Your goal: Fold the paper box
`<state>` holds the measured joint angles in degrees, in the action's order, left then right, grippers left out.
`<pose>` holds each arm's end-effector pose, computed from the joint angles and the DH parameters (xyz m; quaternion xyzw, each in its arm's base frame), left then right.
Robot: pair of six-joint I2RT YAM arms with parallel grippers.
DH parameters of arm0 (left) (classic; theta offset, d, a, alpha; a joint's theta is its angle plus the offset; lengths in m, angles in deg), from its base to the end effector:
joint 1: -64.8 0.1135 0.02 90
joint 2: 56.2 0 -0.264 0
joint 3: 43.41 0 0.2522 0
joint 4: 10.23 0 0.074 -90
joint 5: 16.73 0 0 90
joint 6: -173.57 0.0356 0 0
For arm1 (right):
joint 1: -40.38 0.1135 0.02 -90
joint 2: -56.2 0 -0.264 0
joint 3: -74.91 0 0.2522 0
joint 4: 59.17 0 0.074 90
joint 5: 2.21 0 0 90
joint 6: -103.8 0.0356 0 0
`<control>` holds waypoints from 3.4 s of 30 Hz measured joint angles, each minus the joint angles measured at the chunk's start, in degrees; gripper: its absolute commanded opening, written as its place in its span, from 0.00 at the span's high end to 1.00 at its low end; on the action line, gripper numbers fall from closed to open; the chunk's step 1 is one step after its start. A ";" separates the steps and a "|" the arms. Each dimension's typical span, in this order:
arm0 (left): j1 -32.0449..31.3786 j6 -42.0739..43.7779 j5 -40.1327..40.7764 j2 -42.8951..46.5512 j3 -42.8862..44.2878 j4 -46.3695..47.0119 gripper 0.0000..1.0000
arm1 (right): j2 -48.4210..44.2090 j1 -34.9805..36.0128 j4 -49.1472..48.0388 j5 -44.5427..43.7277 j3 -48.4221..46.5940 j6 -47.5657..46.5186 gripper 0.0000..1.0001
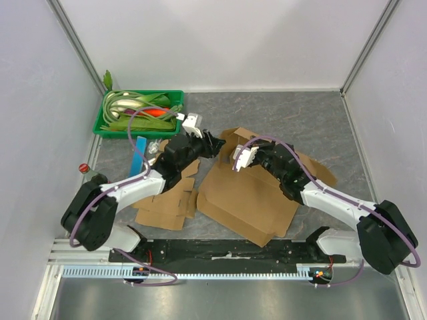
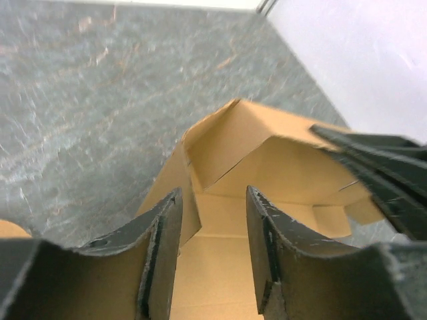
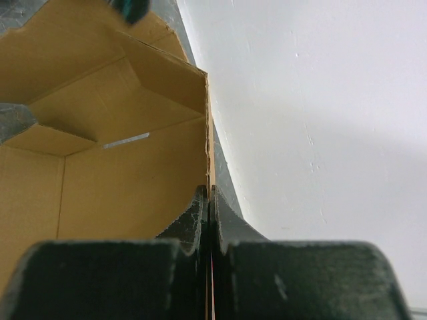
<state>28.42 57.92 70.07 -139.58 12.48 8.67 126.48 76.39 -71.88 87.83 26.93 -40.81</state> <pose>0.2577 -0.1924 0.2430 0.0890 0.7528 -0.3540 0.5478 0.2203 0.1601 0.2481 -0.5431 0.5370 -0.1041 0.6371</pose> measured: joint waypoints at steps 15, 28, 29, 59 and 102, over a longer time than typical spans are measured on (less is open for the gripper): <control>-0.04 -4.79 -6.95 -1.40 17.38 -14.67 0.46 | 0.37 -4.44 4.81 8.74 -2.84 -0.98 1.00; -1.97 -39.28 -5.38 -1.40 16.55 -24.96 0.44 | 1.44 -4.79 4.87 9.20 -3.61 -1.60 1.00; -2.01 -41.46 -5.29 -1.60 16.59 -25.35 0.44 | 1.44 -4.79 4.87 9.22 -3.61 -1.60 1.00; -5.31 -55.89 7.87 -12.66 17.07 -12.02 0.94 | -1.44 -4.63 23.93 2.80 -13.22 19.74 0.02; -7.45 -57.90 12.57 -12.63 4.37 10.36 0.98 | -22.25 -7.52 1.25 -23.87 17.68 147.84 0.55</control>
<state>20.97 0.02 82.64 -152.21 16.86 19.03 104.23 68.87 -70.64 63.96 44.61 107.03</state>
